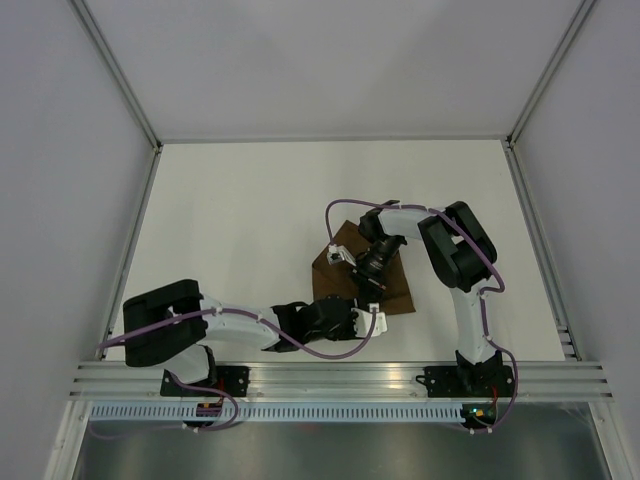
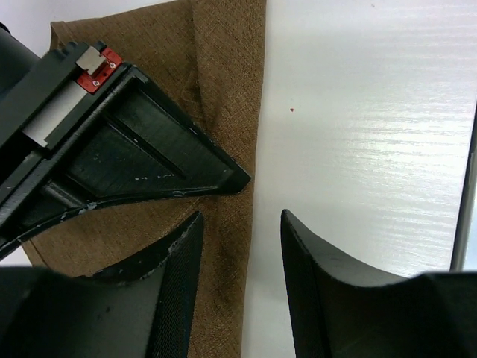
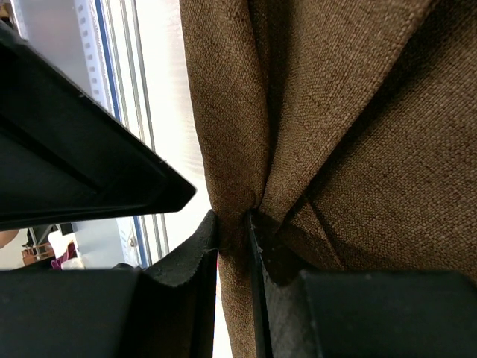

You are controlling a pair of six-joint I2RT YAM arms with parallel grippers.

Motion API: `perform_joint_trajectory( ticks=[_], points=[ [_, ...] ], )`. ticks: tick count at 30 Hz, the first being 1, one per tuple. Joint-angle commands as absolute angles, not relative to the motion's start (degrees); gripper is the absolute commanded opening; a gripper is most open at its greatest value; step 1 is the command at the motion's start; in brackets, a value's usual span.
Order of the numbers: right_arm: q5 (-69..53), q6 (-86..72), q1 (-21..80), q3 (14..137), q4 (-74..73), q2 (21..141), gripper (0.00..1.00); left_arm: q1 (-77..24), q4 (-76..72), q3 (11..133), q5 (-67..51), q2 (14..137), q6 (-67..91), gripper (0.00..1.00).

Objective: Fold the napkin, place the utensils inside, and roll it up
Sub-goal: Roll the napkin with the utensil

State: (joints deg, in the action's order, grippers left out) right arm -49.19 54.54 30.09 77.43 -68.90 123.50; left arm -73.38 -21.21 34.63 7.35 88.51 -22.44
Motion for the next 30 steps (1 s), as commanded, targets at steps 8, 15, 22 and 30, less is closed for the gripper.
perform_joint_trajectory(
  ticks=[8,15,22,30],
  points=[
    [-38.41,58.01,29.62,77.26,-61.61,127.79,0.15,-73.92,-30.84,34.36,9.93,95.00,-26.10,0.52],
    [-38.41,58.01,29.62,77.43,-61.79,128.05,0.15,-73.92,-32.34,34.63,10.46,98.69,-25.23,0.40],
    [-38.67,58.01,29.62,77.43,-61.96,127.88,0.15,-73.83,-29.01,36.12,9.23,100.63,-23.73,0.04],
    [-42.88,56.52,28.65,78.74,-62.84,120.87,0.44,-69.97,-23.65,36.65,0.27,98.27,-18.73,0.02]
  ],
)
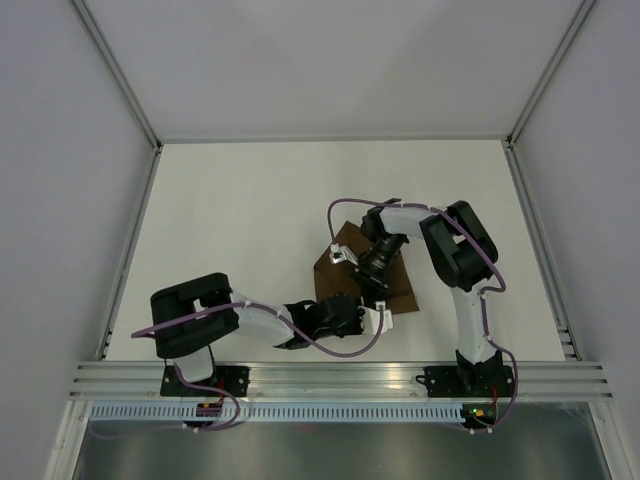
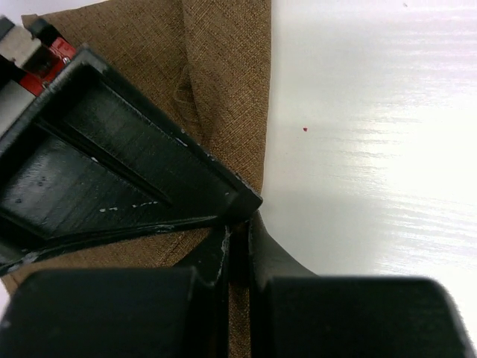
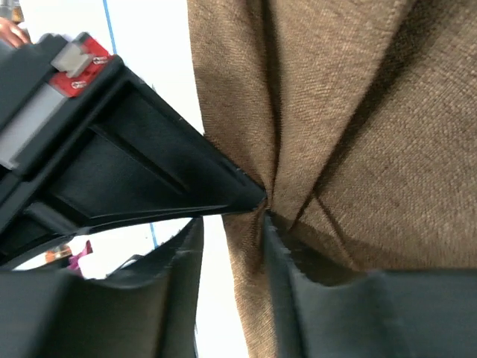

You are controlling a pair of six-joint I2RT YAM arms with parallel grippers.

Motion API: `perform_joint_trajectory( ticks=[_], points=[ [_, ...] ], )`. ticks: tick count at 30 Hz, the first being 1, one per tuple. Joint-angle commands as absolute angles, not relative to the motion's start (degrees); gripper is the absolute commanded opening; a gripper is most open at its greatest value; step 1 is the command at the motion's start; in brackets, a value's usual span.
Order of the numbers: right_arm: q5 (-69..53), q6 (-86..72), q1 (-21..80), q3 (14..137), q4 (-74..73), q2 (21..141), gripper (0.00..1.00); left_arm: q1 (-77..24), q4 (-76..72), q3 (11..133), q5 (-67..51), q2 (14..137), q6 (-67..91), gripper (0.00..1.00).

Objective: Fold the napkin, place the utensils inside, and roll it up
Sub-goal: Roll the napkin with the utensil

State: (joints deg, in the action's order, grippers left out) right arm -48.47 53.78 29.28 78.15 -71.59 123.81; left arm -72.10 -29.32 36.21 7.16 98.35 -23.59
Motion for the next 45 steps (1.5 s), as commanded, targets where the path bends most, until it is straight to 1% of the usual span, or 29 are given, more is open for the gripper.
perform_joint_trajectory(
  ticks=[1,4,5,6,11,14,16,20,23,26,29,30,32,33,36,45],
  points=[
    [-43.50,56.34,27.78,79.01,-62.93,119.81,0.47,-69.26,-22.25,36.82,-3.04,98.00,-18.02,0.02],
    [-46.31,55.64,25.32,81.03,-63.98,116.02,0.56,-66.89,-20.48,37.61,-7.45,97.38,-15.39,0.02],
    [-47.54,54.94,24.70,81.47,-64.07,115.23,0.64,-66.28,-19.35,37.88,-8.69,97.12,-14.08,0.02],
    [-48.16,54.32,24.00,82.17,-63.90,113.57,0.65,-64.88,-18.64,38.58,-9.75,97.12,-13.28,0.02],
    [-52.64,50.20,18.20,81.21,-60.04,108.73,0.66,-60.74,-17.32,39.20,-19.41,97.03,-8.89,0.02],
    [-55.54,48.34,13.63,79.46,-56.52,105.65,0.66,-56.96,-15.74,40.86,-27.49,99.22,-5.81,0.02],
    [-55.28,48.08,11.17,76.74,-53.37,102.06,0.65,-54.41,-14.33,42.80,-32.68,101.77,-4.48,0.02],
    [-51.51,47.55,9.93,66.91,-43.35,91.87,0.66,-51.86,-10.47,46.66,-37.87,106.16,-2.12,0.02],
    [-48.35,46.67,10.28,55.77,-32.47,80.73,0.66,-49.49,-10.63,48.51,-43.67,109.33,1.56,0.02],
    [-45.02,47.46,11.68,48.02,-26.66,73.42,0.66,-47.20,-10.29,50.35,-47.37,111.88,3.33,0.02],
    [-39.40,47.81,16.16,41.43,-22.00,68.23,0.65,-45.80,-7.83,52.72,-49.74,114.43,3.95,0.02],
    [-37.37,47.73,19.65,39.83,-20.49,67.25,0.65,-45.70,-7.30,53.26,-50.79,115.04,4.22,0.02],
    [-34.12,47.46,23.36,35.80,-16.98,65.66,0.65,-45.18,-5.81,54.48,-51.24,116.36,4.31,0.02],
    [-31.49,47.37,26.77,34.81,-16.18,65.57,0.65,-45.09,-5.28,54.84,-51.24,116.72,4.39,0.02],
    [-29.10,46.85,31.62,32.79,-14.50,66.70,0.63,-43.95,-4.66,55.98,-52.47,118.20,5.62,0.02],
    [-22.68,46.32,39.80,28.92,-9.15,70.22,0.61,-43.24,-3.08,58.18,-53.70,120.15,6.68,0.02]
  ],
)
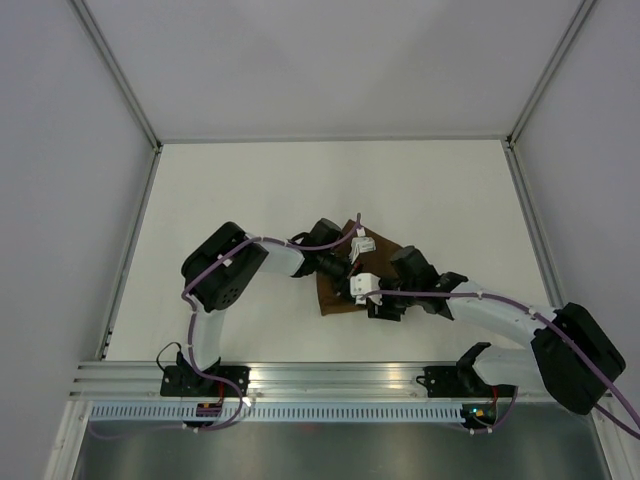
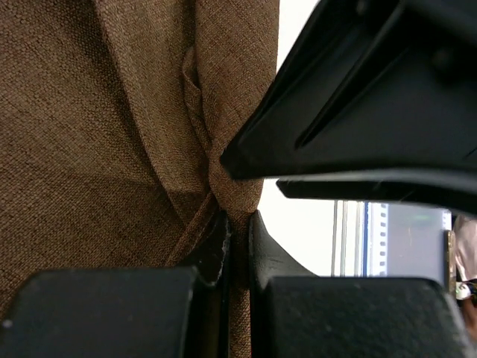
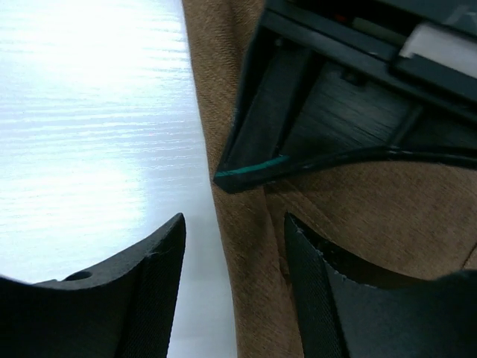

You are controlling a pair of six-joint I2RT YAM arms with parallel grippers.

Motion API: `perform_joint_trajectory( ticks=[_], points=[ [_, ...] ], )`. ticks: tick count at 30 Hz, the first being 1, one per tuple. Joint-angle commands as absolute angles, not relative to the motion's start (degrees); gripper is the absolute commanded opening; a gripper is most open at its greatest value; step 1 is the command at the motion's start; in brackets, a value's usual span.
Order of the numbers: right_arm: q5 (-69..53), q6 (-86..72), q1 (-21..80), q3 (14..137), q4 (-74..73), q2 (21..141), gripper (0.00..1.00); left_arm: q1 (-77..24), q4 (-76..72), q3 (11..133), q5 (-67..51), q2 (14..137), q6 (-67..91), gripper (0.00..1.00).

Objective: Fold the napkin, place the utensils inside, and roll it up
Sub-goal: Roll the napkin with the utensil

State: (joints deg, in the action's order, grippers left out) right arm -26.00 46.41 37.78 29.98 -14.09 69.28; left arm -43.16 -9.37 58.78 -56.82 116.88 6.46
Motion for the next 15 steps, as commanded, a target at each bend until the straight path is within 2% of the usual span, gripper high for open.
perform_joint_trajectory(
  ticks=[1,6,10,13,14,15],
  points=[
    [-21.63,46.23,40.25,28.74,-8.88,70.49,0.61,-43.16,-2.99,58.27,-53.79,120.41,6.77,0.02],
    [-18.81,46.32,42.71,27.69,-6.24,72.59,0.56,-42.98,-1.85,59.41,-54.14,120.94,6.68,0.02],
    [-17.41,46.14,43.07,27.42,-5.27,74.52,0.35,-42.98,-1.06,60.12,-54.32,121.20,6.42,0.02],
    [-16.70,46.32,43.15,27.16,-5.53,75.32,0.26,-42.89,-1.05,60.29,-54.67,120.94,6.59,0.04],
    [-16.70,46.41,43.15,27.07,-5.80,75.32,0.24,-42.89,-1.23,60.29,-54.58,120.59,6.77,0.06],
    [-16.87,46.41,43.07,26.90,-6.06,75.50,0.19,-42.89,-1.32,60.29,-54.58,120.24,7.12,0.14]
  ],
)
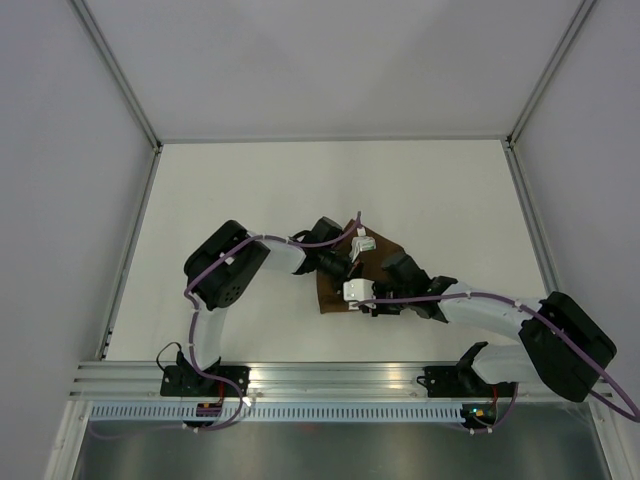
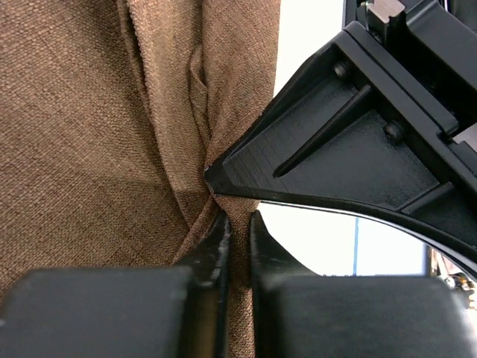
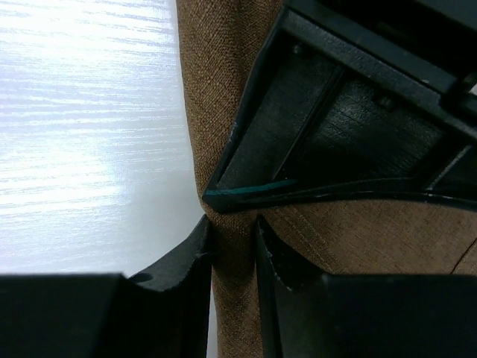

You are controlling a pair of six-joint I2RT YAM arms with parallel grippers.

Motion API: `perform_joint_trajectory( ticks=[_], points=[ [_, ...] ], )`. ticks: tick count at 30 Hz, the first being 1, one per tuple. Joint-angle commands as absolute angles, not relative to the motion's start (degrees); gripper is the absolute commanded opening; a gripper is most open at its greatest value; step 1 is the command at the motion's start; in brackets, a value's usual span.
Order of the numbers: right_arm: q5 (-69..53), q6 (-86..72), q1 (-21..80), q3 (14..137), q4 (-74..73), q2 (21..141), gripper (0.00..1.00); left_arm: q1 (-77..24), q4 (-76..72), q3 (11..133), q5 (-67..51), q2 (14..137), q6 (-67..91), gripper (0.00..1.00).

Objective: Fold the napkin, place the utensils inside, and roll it up
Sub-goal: Roll the napkin with the utensil

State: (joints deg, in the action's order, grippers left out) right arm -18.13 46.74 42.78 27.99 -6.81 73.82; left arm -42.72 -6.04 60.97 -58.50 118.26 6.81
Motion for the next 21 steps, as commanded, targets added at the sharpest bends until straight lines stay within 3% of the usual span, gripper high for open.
perform_joint_trajectory(
  ticks=[1,3,6,17,21],
  points=[
    [-17.05,46.32,43.07,26.72,-6.67,75.67,0.16,-42.80,-1.75,60.03,-54.75,119.80,7.29,0.18],
    [-17.66,46.32,43.07,26.98,-7.55,75.85,0.11,-42.71,-3.51,59.59,-54.93,117.70,8.25,0.30],
    [-18.54,46.32,43.07,27.86,-10.01,76.90,0.03,-42.63,-6.58,58.28,-53.19,113.84,9.49,0.37],
    [-31.09,49.56,38.42,40.33,-28.99,89.37,0.00,-40.17,-15.03,50.10,-27.64,97.13,14.67,0.44],
    [-36.55,52.82,35.08,45.52,-36.20,94.65,0.00,-38.76,-17.48,45.72,-15.31,90.37,16.78,0.42]
  ],
)
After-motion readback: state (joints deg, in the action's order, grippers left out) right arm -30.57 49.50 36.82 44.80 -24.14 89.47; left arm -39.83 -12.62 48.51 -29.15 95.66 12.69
